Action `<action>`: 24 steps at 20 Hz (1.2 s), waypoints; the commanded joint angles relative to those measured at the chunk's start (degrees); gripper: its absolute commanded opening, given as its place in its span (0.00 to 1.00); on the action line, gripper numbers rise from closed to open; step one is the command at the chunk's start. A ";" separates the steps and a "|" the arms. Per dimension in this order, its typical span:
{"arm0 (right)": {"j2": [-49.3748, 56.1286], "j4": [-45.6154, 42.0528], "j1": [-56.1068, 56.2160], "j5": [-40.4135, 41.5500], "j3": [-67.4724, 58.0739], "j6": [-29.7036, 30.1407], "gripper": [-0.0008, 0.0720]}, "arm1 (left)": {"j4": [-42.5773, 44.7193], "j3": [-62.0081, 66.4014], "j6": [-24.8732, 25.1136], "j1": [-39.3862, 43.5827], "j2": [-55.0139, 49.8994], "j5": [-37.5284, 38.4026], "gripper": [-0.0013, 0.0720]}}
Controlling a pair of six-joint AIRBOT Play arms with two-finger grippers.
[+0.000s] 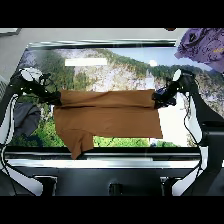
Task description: Fold the clothes and pants, and hang the long-sleeved shirts on hangers.
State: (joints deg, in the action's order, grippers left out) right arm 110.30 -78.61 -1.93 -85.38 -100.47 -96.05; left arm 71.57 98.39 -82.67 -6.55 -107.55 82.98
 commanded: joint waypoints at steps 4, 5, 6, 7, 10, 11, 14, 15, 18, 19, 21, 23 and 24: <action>0.46 1.64 -0.09 -2.56 -0.04 0.66 0.60 | 0.11 0.33 -1.81 -0.37 0.00 0.13 0.91; -0.04 0.92 -0.09 -3.63 -0.04 1.36 0.60 | 0.42 0.66 -2.27 -0.83 0.52 0.70 0.94; -0.90 0.26 -0.37 -4.52 -0.04 2.62 0.60 | 0.48 0.85 -2.36 -1.51 1.38 1.62 0.94; -2.36 -0.59 -0.81 -5.42 -0.04 4.42 0.60 | 0.46 0.92 -2.36 -2.56 2.78 2.93 0.94; -8.66 2.60 -5.90 -4.76 0.48 7.04 0.60 | -1.01 -2.43 -2.82 -7.80 9.99 4.59 0.94; -11.28 5.53 -8.76 -4.59 2.16 8.50 0.60 | -2.56 -6.43 -2.78 -10.38 13.88 4.44 0.93; -19.96 15.96 -17.90 -2.95 15.12 12.72 0.60 | -7.65 -27.19 -1.27 -18.51 28.20 1.07 0.93; -22.73 18.86 -20.11 -1.70 20.50 14.01 0.60 | -9.27 -34.95 -1.27 -20.72 32.96 -0.46 0.93; -29.31 22.60 -22.91 2.16 33.44 16.22 0.60 | -15.63 -56.17 -0.02 -24.28 45.99 -4.81 0.93; -30.56 22.97 -22.67 2.82 35.91 16.90 0.60 | -17.27 -61.88 0.48 -24.41 49.62 -6.69 0.93; -31.58 25.31 -22.62 3.04 38.42 17.44 0.60 | -19.52 -70.42 0.48 -24.37 54.47 -10.49 0.93; -31.71 26.60 -22.62 2.67 38.51 17.44 0.60 | -22.51 -76.06 2.80 -24.33 56.17 -12.55 0.93; -31.74 26.97 -22.62 2.60 38.51 17.44 0.60 | -24.92 -78.09 4.61 -24.33 56.02 -12.94 0.93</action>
State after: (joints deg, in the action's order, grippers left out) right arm 79.88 -54.72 -24.10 -83.31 -64.38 -79.48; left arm 52.86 30.06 -81.36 -30.26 -55.57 73.76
